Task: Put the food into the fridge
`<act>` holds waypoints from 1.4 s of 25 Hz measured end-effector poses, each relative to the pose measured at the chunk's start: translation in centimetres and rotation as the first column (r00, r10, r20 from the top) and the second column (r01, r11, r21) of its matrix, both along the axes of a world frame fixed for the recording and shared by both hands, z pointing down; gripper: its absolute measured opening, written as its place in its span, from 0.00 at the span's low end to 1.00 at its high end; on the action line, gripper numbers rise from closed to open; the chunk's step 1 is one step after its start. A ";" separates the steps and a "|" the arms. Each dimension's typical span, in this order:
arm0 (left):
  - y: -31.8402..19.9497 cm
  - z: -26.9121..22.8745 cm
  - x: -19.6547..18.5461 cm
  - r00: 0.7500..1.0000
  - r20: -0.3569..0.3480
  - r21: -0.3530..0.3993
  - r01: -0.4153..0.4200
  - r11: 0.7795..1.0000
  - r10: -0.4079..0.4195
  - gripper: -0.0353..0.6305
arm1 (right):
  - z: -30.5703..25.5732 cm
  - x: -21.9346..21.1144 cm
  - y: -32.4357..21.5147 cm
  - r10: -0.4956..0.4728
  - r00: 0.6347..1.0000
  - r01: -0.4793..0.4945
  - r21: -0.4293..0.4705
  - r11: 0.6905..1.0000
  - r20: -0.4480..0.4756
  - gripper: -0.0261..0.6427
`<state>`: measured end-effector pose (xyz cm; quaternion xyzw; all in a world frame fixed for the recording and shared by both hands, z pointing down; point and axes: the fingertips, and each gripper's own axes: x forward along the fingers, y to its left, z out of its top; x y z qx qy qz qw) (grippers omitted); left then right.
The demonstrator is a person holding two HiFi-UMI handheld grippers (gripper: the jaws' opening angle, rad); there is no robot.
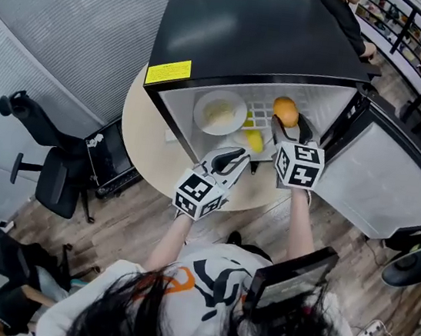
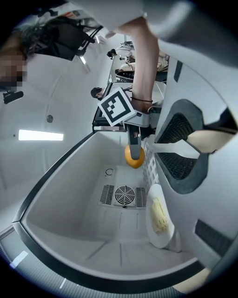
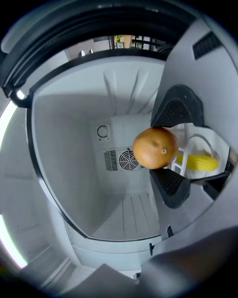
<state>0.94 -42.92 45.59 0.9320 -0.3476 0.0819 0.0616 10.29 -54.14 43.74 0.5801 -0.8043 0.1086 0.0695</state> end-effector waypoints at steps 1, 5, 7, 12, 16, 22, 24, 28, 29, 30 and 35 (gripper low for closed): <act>-0.3 0.0 0.0 1.000 0.000 0.001 0.004 1.000 -0.004 0.13 | 0.3 -0.1 -0.7 0.001 1.000 -0.001 -0.006 1.000 -0.018 0.47; -1.3 -0.2 -0.1 1.000 -0.003 0.003 0.015 1.000 -0.015 0.13 | 1.2 -0.4 -3.2 0.021 0.999 -0.022 -0.037 0.999 -0.031 0.47; -1.5 -0.1 0.1 1.000 -0.003 0.003 0.012 1.000 -0.012 0.13 | 1.4 -0.3 -4.3 0.041 0.999 -0.042 -0.055 0.998 -0.014 0.47; -1.4 0.2 0.4 1.000 0.000 -0.003 0.002 1.000 -0.002 0.13 | 2.2 0.7 -6.6 0.088 0.992 -0.098 -0.109 0.989 -0.092 0.47; -1.5 0.3 0.0 1.000 -0.003 -0.007 0.011 1.000 -0.011 0.13 | 2.6 0.8 -7.6 0.070 0.986 -0.089 -0.122 0.989 -0.153 0.47; -1.6 0.0 -0.6 1.000 -0.007 -0.002 0.023 1.000 -0.023 0.13 | 3.2 0.1 -7.3 0.029 0.963 -0.060 -0.108 0.992 -0.270 0.47; -1.5 0.1 -0.9 1.000 -0.005 -0.003 0.026 1.000 -0.026 0.13 | 3.6 -0.3 -7.1 0.014 0.954 -0.049 -0.109 0.993 -0.300 0.51; -1.3 0.2 -1.3 0.999 -0.002 -0.004 0.033 0.999 -0.033 0.13 | 3.8 -0.6 -6.7 0.006 0.952 -0.044 -0.115 0.992 -0.306 0.52; -1.3 0.2 -1.5 0.999 -0.003 -0.004 0.034 0.999 -0.035 0.13 | 3.6 -0.6 -6.6 0.009 0.955 -0.045 -0.114 0.992 -0.296 0.52; -1.2 0.1 -1.6 0.999 -0.003 -0.003 0.035 0.999 -0.035 0.13 | 3.4 -0.7 -6.4 0.011 0.959 -0.044 -0.109 0.993 -0.284 0.52; -0.9 -0.1 -2.0 1.000 -0.001 0.000 0.031 1.000 -0.031 0.13 | 3.1 -1.0 -5.6 0.006 0.976 -0.032 -0.114 0.993 -0.218 0.52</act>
